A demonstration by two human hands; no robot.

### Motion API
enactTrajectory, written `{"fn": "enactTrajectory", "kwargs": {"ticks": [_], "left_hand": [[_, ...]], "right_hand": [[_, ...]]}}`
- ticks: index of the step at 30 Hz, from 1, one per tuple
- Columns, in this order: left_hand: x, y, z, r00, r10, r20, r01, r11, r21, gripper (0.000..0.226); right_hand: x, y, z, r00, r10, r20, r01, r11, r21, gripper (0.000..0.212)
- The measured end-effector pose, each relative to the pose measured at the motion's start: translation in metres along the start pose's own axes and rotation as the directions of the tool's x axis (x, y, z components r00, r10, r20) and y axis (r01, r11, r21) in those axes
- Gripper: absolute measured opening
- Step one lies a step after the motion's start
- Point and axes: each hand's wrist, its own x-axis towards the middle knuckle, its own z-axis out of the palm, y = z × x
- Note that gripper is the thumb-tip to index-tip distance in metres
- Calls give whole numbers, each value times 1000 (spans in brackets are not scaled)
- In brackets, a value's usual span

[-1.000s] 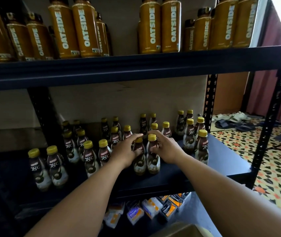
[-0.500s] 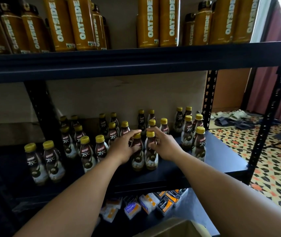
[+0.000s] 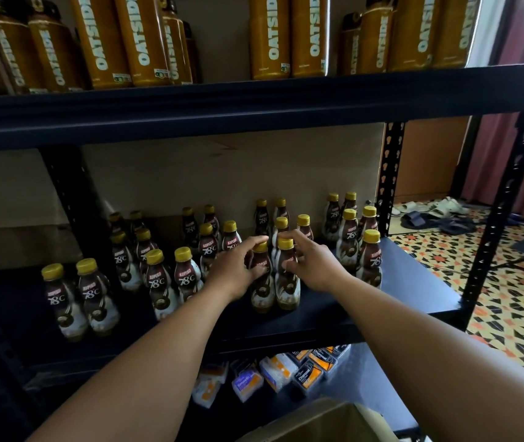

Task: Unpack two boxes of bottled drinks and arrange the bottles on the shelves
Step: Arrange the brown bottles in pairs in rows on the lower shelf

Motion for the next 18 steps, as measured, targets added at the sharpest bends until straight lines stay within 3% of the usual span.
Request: {"fn": "enactTrajectory", "kwargs": {"ticks": [18], "left_hand": [[-1, 14, 15, 999, 37, 5, -37, 999, -4, 62]], "right_hand": [[-18, 6, -19, 1000, -8, -14, 8, 1000, 5, 55]]}}
